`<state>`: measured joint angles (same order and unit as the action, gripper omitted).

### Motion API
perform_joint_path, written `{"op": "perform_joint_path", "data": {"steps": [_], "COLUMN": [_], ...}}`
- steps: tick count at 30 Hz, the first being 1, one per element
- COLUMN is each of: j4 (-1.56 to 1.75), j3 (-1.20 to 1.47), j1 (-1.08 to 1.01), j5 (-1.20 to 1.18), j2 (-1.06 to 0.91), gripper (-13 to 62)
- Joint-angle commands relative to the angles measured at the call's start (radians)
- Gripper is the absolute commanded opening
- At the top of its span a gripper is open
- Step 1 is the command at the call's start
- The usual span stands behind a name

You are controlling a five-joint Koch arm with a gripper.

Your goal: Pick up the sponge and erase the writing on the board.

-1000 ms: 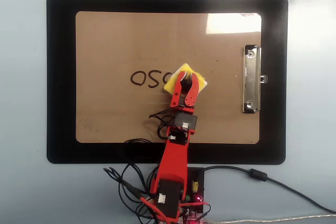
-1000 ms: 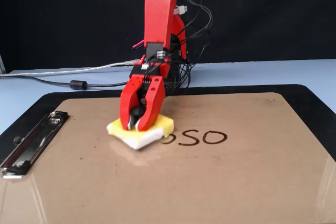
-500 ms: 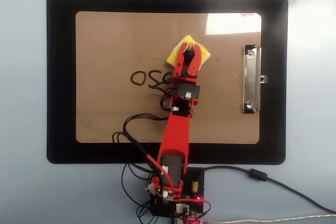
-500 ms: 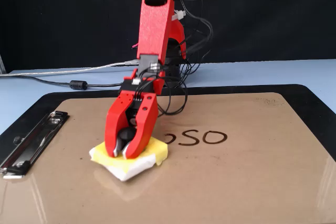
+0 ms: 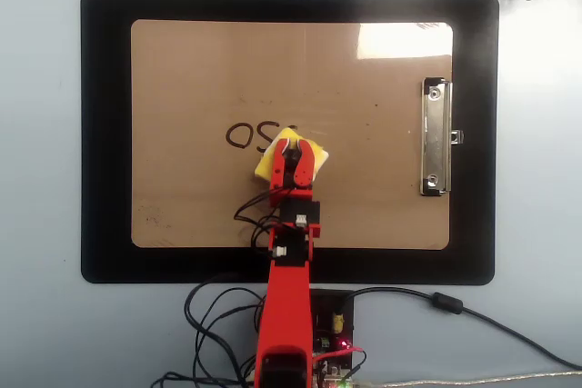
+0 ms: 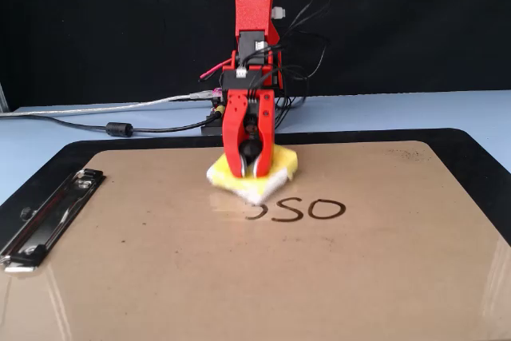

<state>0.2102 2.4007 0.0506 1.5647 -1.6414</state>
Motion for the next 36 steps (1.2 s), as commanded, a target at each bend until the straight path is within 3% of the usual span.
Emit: {"op": "perform_joint_path", "data": {"steps": [1,4,7,16,19,25,29,32,36], "j4": [0.025,0.023,0.020,0.006,0.006,0.011,0.011,0.011,0.011], "j3": [-0.156,-0.308,-0.293,0.318,0.299,-0.150,-0.364,-0.299,0.017], "j1": [0.012,0.012,0.014,0.023,0.052,0.075,0.078,0.095,0.123], "j5": [0.043,0.044,0.044,0.041,0.043,0.057,0.067,0.069,0.072], "j2": [0.166,0.307,0.295,-0.367,-0.324,0.164,0.356,0.321,0.020], "gripper": [-8.0,-8.0,-8.0,-8.0,-8.0,-8.0,-8.0,-8.0,-8.0]}}
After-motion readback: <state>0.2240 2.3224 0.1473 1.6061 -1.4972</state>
